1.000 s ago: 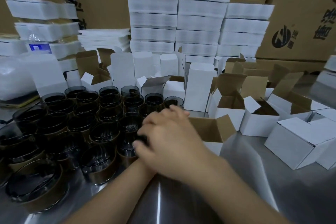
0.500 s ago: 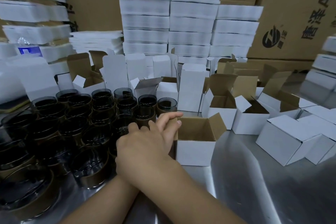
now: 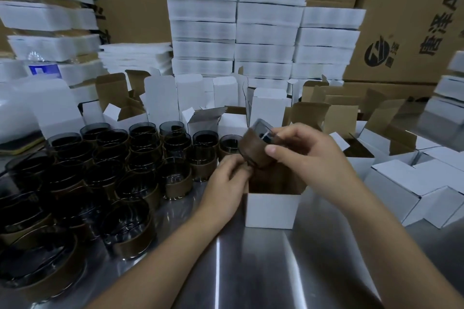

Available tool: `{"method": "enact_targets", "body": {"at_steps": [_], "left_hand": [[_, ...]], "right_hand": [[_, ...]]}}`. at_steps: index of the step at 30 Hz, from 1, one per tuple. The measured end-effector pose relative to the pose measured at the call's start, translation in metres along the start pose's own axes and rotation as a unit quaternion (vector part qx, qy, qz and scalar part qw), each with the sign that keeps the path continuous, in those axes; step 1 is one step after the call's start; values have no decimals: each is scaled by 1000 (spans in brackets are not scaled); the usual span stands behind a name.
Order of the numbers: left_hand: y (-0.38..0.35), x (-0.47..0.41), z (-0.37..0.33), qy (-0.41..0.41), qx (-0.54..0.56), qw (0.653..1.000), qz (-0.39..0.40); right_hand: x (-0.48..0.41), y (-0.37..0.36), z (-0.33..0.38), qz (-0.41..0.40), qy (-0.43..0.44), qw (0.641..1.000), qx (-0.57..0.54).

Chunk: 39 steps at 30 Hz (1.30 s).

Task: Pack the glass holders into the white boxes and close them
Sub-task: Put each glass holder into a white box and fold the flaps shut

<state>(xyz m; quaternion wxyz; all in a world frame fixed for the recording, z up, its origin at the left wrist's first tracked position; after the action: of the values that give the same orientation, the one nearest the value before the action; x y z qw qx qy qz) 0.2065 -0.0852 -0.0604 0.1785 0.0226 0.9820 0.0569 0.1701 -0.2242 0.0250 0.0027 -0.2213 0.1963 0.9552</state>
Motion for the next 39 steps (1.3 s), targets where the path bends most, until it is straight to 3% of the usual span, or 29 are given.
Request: {"method": "enact_targets", "body": {"at_steps": [12, 19, 30, 33, 35, 39], "left_hand": [[0, 0, -5, -14, -19, 1000, -7], [0, 0, -3, -8, -21, 1000, -8], [1, 1, -4, -11, -49, 999, 0], [1, 2, -5, -1, -32, 1000, 1], [0, 3, -4, 13, -5, 1000, 12], [0, 6, -7, 23, 43, 999, 14]], "right_hand": [[23, 17, -25, 17, 14, 998, 66], [25, 7, -22, 36, 76, 986, 147], [27, -6, -32, 117, 35, 975, 188], [26, -3, -27, 74, 52, 984, 152], [24, 7, -28, -17, 40, 997, 70], [22, 27, -62, -193, -91, 964, -157]]}}
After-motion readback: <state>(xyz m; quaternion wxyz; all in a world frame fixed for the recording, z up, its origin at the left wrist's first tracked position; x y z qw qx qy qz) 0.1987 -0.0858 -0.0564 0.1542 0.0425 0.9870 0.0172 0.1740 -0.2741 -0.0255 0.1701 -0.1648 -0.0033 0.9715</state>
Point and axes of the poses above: each hand's wrist, its own x-axis away from the middle knuckle, its own y-axis out of the back of the hand, z = x × y, the point moved 8 cm from there along -x, towards the middle knuckle
